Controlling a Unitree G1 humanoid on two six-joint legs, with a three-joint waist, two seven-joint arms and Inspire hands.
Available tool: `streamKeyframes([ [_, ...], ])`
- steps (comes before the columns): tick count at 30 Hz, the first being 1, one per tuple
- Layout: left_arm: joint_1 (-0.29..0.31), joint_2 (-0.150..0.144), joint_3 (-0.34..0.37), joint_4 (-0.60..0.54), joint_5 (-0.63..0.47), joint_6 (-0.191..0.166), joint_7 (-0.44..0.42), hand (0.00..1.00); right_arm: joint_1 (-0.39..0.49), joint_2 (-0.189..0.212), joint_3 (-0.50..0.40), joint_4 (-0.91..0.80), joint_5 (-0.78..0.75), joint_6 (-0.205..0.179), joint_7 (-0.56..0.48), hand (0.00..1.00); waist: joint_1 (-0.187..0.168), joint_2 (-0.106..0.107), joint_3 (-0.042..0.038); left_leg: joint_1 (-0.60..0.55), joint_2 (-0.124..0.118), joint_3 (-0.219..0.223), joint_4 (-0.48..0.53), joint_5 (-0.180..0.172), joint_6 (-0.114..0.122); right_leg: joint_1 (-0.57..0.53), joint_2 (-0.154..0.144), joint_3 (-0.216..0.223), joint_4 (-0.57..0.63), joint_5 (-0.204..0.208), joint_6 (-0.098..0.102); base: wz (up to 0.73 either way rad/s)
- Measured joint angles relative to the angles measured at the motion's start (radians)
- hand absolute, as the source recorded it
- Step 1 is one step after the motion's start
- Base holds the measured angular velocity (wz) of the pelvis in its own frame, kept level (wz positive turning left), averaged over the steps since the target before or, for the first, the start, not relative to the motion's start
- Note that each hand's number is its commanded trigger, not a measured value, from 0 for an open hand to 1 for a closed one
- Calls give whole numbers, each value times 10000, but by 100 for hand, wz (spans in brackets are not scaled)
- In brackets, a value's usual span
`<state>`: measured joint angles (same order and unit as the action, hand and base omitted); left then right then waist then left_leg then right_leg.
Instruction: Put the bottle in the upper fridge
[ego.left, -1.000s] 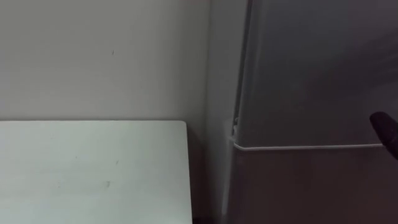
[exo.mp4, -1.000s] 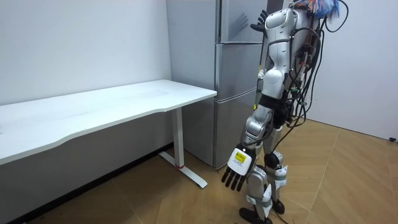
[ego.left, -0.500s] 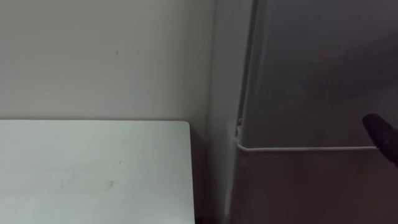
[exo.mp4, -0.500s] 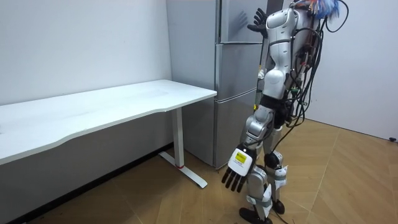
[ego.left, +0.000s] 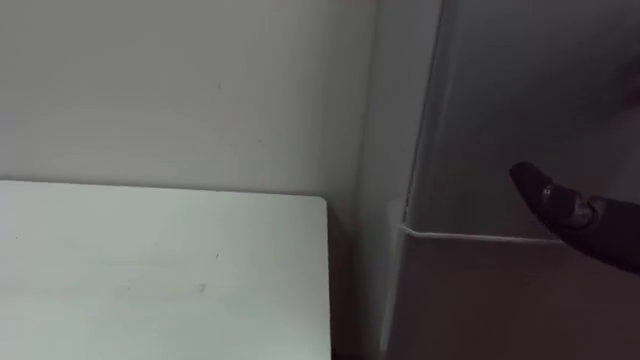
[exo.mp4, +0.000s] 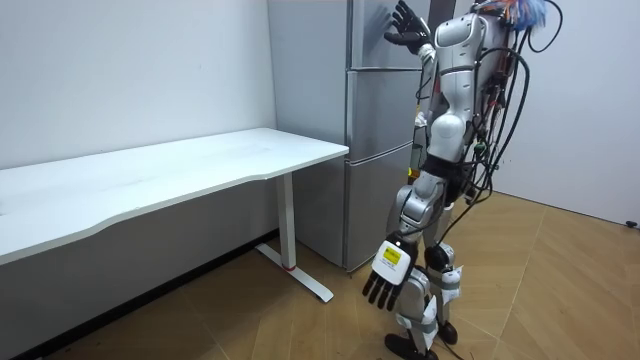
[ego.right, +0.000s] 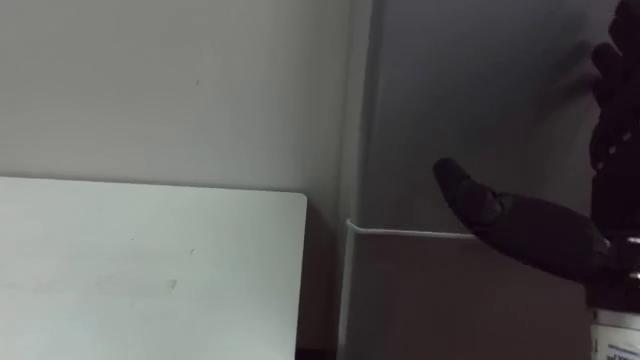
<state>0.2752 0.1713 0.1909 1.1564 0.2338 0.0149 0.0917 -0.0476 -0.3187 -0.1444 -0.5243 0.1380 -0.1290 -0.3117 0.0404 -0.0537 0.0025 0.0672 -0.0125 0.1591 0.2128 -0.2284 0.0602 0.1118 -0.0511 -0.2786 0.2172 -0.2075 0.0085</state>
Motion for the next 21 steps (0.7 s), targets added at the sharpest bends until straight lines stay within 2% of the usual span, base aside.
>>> streamKeyframes([
  [4,-108,-1,5,-42,145,51,-77,0,-313,-18,76,307,-132,-21,-351,0,124,7,-14,-28,-7,-51,65,1,2,10,-1,-15,3,4,-5,2],
  [9,-180,-4,-4,-78,439,394,-180,0,-755,-19,61,1048,-713,-10,-724,0,176,19,-17,-118,-15,-136,250,-10,15,6,-2,7,31,26,-26,1],
  [12,-177,4,-4,-212,444,566,-232,0,-1171,-24,35,1456,-958,184,-1072,0,188,-1,-2,-254,-32,-243,386,-3,19,-83,-52,6,-27,33,-26,9],
  [16,-111,19,-13,-385,443,773,-370,0,-1531,-28,17,1821,-1059,357,-1436,0,208,28,-23,-386,-18,-317,484,66,26,-140,-20,-47,-131,64,23,4],
  [21,-79,40,-73,-455,415,967,-376,0,-2296,-35,-57,2736,-1254,434,-2028,0,212,31,-27,-384,-10,-318,480,148,41,-122,-41,-189,-158,176,-46,0],
])
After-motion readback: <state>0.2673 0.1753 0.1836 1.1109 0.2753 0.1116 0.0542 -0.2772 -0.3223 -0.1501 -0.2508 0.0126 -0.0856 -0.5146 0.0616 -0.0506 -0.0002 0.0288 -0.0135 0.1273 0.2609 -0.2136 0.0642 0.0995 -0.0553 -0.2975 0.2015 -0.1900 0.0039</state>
